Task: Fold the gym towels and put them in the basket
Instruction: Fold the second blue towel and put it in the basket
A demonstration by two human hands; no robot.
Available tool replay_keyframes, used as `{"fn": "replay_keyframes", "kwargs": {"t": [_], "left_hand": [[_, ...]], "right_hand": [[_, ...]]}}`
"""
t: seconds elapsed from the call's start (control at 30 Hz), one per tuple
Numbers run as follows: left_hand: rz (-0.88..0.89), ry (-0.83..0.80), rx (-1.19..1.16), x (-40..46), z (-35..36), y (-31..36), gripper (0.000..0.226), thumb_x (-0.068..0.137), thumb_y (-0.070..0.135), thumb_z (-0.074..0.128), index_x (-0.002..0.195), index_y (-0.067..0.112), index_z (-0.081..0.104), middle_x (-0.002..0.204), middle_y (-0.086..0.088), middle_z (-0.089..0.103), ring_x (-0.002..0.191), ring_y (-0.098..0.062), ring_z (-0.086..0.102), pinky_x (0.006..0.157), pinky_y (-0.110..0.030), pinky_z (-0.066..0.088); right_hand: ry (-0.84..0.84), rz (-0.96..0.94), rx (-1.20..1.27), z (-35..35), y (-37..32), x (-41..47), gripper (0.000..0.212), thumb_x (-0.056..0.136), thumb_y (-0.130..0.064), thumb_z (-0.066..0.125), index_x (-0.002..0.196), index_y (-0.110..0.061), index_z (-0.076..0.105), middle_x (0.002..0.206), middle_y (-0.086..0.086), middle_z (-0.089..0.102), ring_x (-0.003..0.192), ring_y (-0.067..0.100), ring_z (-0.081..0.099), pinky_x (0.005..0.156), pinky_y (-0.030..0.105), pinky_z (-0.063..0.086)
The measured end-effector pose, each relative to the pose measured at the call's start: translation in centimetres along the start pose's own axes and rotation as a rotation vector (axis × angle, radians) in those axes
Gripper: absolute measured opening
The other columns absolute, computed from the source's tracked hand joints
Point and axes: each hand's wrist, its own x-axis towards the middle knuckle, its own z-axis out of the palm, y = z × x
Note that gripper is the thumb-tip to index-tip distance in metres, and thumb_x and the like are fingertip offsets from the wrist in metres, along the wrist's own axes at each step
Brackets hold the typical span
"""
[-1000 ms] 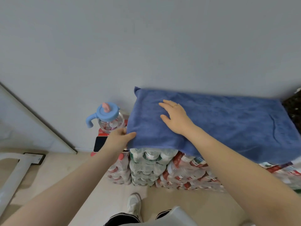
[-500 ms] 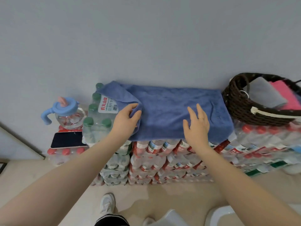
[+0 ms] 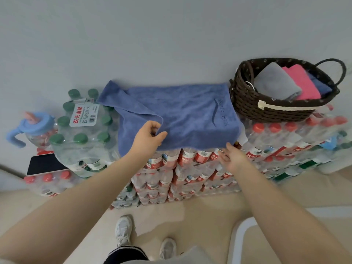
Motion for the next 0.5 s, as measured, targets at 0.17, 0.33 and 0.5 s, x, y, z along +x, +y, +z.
{"fn": "replay_keyframes", "kwargs": {"t": [0.17, 0.33, 0.5], "left_hand": [[-0.004, 0.001, -0.015, 0.1, 0.6, 0.1, 0.022, 0.088, 0.010, 0.058, 0.069, 0.019, 0.051, 0.065, 0.002, 0.047, 0.060, -0.013, 0.043, 0.062, -0.023, 0.041], [0.011, 0.018, -0.107, -0.2, 1.4, 1.0, 0.013, 0.088, 0.009, 0.057, 0.077, 0.012, 0.063, 0.059, 0.001, 0.046, 0.059, -0.013, 0.039, 0.061, -0.024, 0.039], [0.058, -0.001, -0.117, -0.4, 1.9, 2.0, 0.017, 0.088, 0.010, 0.057, 0.076, 0.016, 0.068, 0.047, 0.013, 0.053, 0.048, 0.000, 0.045, 0.052, -0.011, 0.038]], "right_hand": [[0.086, -0.262, 0.230, 0.2, 0.0, -1.9, 0.014, 0.095, -0.013, 0.050, 0.107, -0.008, 0.054, 0.096, 0.004, 0.061, 0.090, 0.018, 0.059, 0.085, 0.027, 0.049], [0.052, -1.140, -0.574, 2.4, 0.0, -6.4, 0.006, 0.088, -0.007, 0.056, 0.091, -0.012, 0.054, 0.090, -0.001, 0.052, 0.080, 0.009, 0.048, 0.069, 0.006, 0.037], [-0.244, -1.328, -0.864, 6.7, 1.3, -9.0, 0.006, 0.086, -0.009, 0.059, 0.087, -0.004, 0.062, 0.085, -0.001, 0.053, 0.076, 0.011, 0.048, 0.065, 0.015, 0.034]]}}
